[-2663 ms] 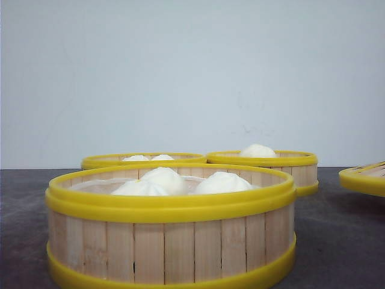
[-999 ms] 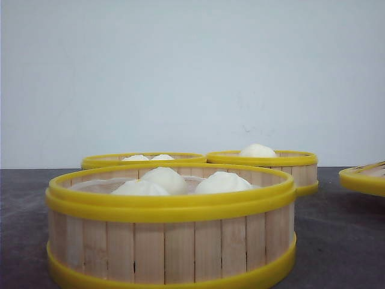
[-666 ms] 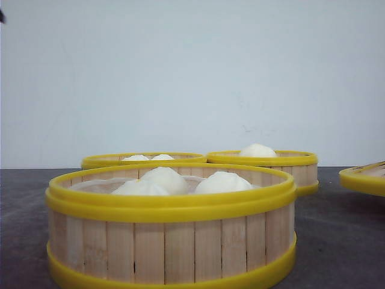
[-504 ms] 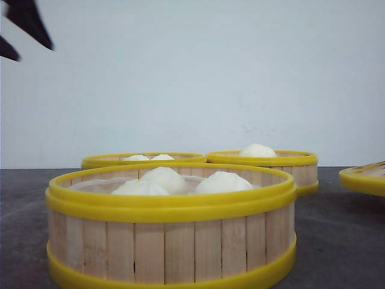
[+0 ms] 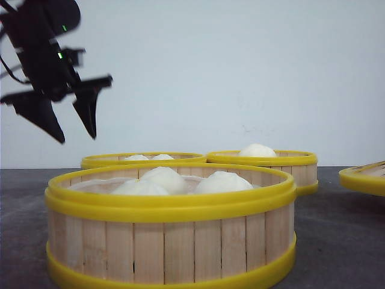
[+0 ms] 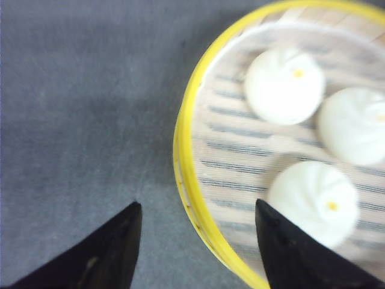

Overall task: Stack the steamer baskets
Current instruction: 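Reach the left gripper down to the rim of the two-bun basket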

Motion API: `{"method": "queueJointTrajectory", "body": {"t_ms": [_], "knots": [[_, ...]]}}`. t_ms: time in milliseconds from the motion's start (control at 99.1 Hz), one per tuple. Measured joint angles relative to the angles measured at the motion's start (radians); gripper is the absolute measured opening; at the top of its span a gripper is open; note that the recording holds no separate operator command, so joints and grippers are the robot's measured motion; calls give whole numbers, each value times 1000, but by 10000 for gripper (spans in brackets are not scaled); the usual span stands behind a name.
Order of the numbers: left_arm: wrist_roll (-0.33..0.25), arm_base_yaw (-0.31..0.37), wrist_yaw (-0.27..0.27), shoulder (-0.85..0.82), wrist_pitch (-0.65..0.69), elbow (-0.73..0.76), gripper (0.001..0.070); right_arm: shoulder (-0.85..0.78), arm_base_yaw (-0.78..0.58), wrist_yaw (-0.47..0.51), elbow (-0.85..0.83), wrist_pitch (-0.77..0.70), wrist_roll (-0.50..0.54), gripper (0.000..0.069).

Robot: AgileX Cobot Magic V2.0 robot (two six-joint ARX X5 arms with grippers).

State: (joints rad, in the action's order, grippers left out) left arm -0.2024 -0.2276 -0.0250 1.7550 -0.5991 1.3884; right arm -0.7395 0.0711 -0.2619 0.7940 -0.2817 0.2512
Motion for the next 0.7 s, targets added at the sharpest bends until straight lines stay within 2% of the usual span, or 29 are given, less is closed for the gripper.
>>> {"method": "queueJointTrajectory", "body": {"t_ms": [414, 464, 625, 696], "knots": [[-31, -5, 0, 113, 45, 8, 343, 0, 6, 0, 0, -21, 0, 443], [-40, -5, 0, 120, 49, 8, 312, 0, 6, 0, 0, -24, 0, 443], [-61, -5, 0, 122, 70, 9, 139, 0, 6, 0, 0, -26, -1, 443], [-64, -5, 0, 122, 69, 9, 94, 0, 6, 0, 0, -27, -1, 443]]}}
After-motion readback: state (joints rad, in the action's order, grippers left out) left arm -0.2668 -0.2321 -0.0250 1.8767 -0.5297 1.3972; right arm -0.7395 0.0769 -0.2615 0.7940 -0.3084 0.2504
